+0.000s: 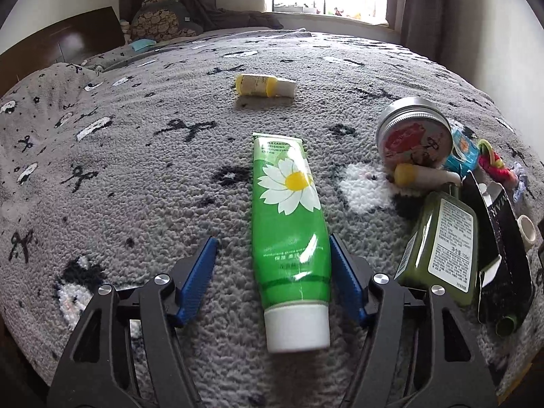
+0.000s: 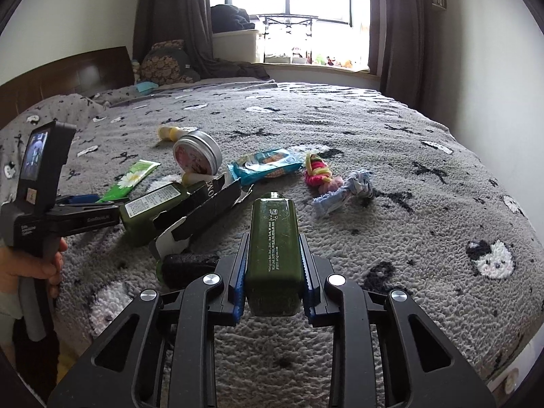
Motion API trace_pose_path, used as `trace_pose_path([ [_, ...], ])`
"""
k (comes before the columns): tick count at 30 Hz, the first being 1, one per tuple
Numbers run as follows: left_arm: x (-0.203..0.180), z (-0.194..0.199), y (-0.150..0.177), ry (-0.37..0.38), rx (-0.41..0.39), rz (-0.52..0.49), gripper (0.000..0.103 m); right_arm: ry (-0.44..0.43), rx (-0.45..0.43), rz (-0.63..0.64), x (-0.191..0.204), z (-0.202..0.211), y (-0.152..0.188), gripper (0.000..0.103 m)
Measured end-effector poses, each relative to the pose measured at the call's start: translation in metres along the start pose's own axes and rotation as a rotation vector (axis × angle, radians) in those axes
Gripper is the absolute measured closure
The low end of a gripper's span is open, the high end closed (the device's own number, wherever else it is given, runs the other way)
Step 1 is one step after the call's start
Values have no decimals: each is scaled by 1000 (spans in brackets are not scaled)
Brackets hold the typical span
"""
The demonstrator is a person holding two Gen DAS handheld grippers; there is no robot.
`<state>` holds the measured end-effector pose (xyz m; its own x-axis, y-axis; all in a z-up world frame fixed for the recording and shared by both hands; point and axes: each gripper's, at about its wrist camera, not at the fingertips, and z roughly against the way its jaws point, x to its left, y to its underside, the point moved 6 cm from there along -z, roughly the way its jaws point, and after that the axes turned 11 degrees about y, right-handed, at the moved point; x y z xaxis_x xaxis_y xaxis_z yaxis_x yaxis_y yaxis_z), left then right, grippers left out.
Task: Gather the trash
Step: 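Grasp the green daisy cream tube with the left tool while the right grasps the dark green box, then carry the tube and box with both tools down past the bed edge to the bin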
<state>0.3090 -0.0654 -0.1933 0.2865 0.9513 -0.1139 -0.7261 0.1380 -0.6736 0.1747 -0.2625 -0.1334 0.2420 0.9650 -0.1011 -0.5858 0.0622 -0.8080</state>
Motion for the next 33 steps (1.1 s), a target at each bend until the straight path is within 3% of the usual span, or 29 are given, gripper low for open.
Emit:
trace_pose_path([
  [4, 0, -7, -4, 25, 21, 5, 49, 16, -10, 2, -2, 7, -1, 76],
  [7, -2, -3, -2, 32, 23, -8, 63, 19, -26, -1, -2, 16, -4, 76],
  [18, -6, 44, 32, 40, -11, -64, 64, 13, -97, 2, 3, 60, -14, 76],
  [33, -33, 186, 49, 102, -255, -111, 64, -43, -234, -21, 4, 138, -26, 76],
])
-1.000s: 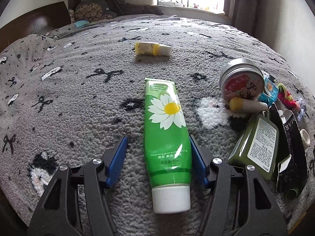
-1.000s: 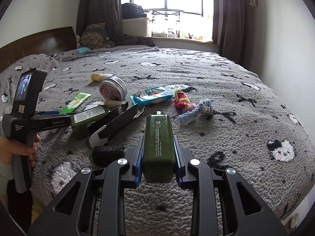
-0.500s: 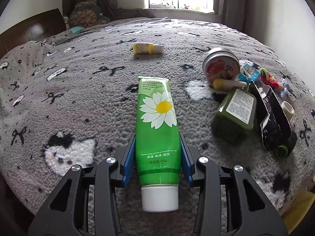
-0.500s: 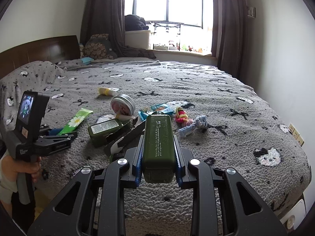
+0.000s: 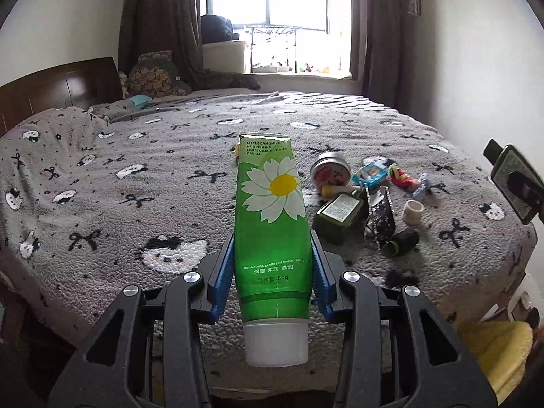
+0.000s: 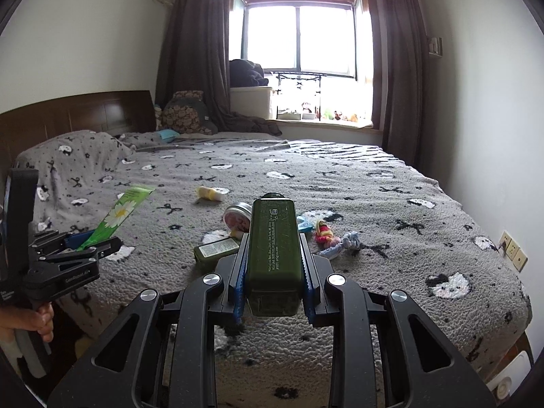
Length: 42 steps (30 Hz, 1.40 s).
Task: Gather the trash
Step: 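Carry the tube and box with both tools down past the bed edge to the bin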
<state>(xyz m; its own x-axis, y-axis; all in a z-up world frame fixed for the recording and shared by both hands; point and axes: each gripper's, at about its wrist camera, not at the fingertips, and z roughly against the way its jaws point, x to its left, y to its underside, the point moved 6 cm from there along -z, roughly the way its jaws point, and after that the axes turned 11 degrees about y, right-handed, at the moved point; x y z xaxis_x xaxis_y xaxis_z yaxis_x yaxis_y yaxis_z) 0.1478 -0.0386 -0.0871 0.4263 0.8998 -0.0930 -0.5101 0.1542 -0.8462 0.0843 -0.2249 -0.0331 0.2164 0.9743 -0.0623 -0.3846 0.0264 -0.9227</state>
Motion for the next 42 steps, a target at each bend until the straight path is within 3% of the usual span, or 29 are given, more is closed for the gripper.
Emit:
trace_pose_path([
  [7, -32, 36, 11, 66, -38, -33, 64, -38, -29, 5, 1, 30, 5, 76],
  [14, -47, 49, 35, 115, -18, -49, 64, -47, -7, 27, 1, 43, 23, 76],
  [24, -59, 50, 83, 162, 83, -62, 64, -66, 71, 59, 3, 46, 58, 76],
  [42, -64, 17, 168, 200, 297, -26, 64, -90, 296, 73, 10, 22, 140, 76],
])
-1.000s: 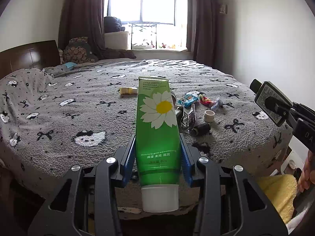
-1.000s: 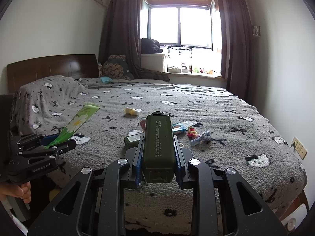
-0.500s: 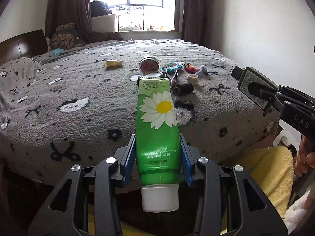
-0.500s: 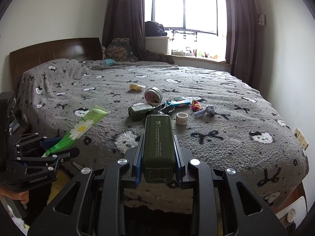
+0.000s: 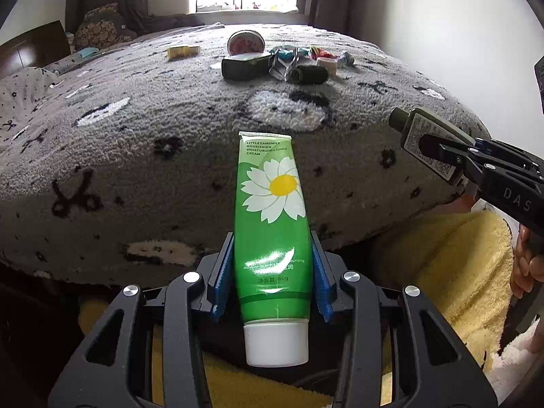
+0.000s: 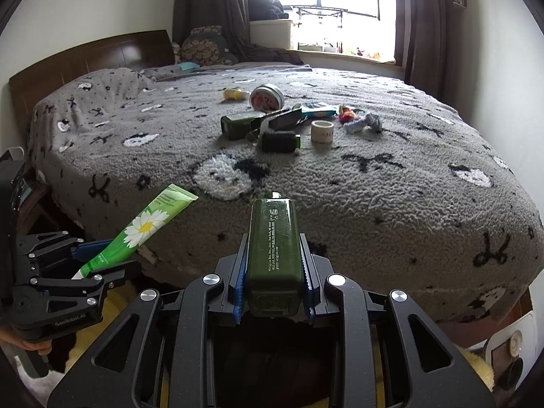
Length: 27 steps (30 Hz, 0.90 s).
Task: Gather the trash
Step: 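Carry the tube and box with both tools down past the bed edge to the bin, then open both tools to drop the items into the bin, then raise them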
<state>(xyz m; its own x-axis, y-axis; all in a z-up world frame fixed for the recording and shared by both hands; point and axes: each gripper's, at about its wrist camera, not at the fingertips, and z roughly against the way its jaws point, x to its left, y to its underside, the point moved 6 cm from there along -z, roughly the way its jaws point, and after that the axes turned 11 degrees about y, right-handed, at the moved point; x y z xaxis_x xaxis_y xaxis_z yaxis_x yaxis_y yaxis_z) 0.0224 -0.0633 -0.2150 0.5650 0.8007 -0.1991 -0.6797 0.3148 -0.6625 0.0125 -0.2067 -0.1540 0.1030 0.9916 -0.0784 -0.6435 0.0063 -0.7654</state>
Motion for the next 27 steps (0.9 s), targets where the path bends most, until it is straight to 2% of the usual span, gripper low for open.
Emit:
trace_pose_path([
  [4, 8, -19, 23, 21, 69, 36, 64, -13, 80, 5, 7, -19, 21, 76],
  [14, 19, -74, 70, 79, 257, 111, 68, -99, 349, 9, 26, -75, 90, 76],
  [18, 20, -85, 79, 90, 293, 124, 71, -114, 409, 27, 36, -90, 104, 76],
  [21, 19, -90, 80, 95, 314, 120, 79, -119, 432, 41, 42, -96, 109, 76],
  [23, 22, -93, 78, 96, 319, 124, 71, -123, 445, 43, 44, -98, 112, 73],
  [24, 22, -92, 78, 99, 318, 126, 61, -122, 446, 43, 44, -98, 113, 69],
  [26, 23, -93, 78, 97, 311, 124, 51, -114, 440, 35, 41, -96, 114, 46],
  [27, 25, -93, 78, 94, 309, 124, 49, -109, 435, 31, 40, -96, 114, 44],
])
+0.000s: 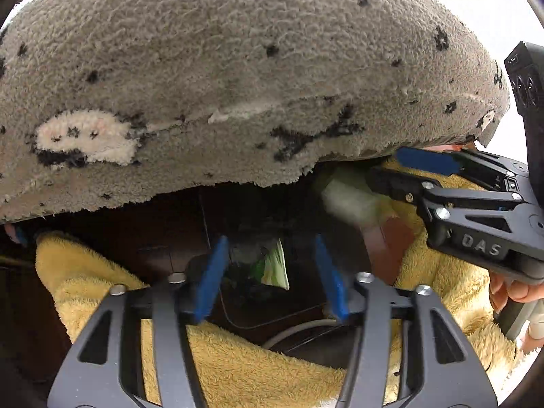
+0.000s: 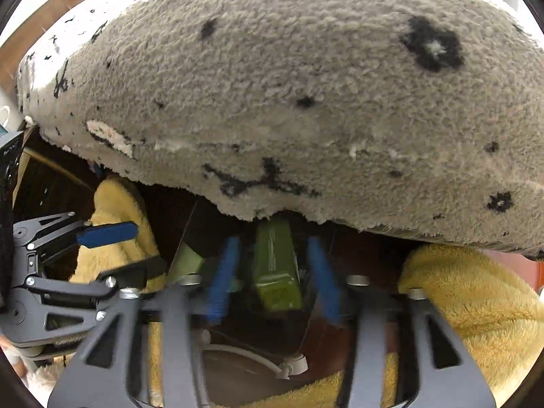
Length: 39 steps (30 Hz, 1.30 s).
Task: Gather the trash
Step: 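Open both tools to drop the items into the bin, then raise them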
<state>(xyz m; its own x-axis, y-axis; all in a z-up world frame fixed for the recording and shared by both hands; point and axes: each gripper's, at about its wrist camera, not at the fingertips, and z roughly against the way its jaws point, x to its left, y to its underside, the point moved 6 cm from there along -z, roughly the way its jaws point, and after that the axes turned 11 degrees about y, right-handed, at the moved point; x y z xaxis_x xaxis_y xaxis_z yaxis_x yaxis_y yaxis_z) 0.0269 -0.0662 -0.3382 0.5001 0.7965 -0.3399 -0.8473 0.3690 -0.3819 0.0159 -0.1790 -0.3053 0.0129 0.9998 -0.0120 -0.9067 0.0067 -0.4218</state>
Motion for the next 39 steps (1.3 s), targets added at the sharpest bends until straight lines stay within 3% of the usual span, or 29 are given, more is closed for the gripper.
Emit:
trace_pose_path([
  [4, 3, 10, -7, -10, -13, 3, 45, 16, -27, -17, -8, 12, -1, 43],
  [8, 3, 27, -13, -38, -45, -7, 37, 69, -68, -33, -20, 23, -12, 30],
  [12, 3, 54, -11, -74, -103, -23, 26, 110, -107, -56, -38, 41, -16, 24],
  [21, 5, 104, -39, -151, -258, -39, 18, 137, -214, -97, -62, 85, -45, 19],
  [31, 11, 157, -81, -205, -391, -57, 17, 181, -353, -82, -67, 121, -88, 15],
  [39, 25, 148, -123, -238, -414, -48, 17, 176, -404, -81, -62, 118, -133, 15],
])
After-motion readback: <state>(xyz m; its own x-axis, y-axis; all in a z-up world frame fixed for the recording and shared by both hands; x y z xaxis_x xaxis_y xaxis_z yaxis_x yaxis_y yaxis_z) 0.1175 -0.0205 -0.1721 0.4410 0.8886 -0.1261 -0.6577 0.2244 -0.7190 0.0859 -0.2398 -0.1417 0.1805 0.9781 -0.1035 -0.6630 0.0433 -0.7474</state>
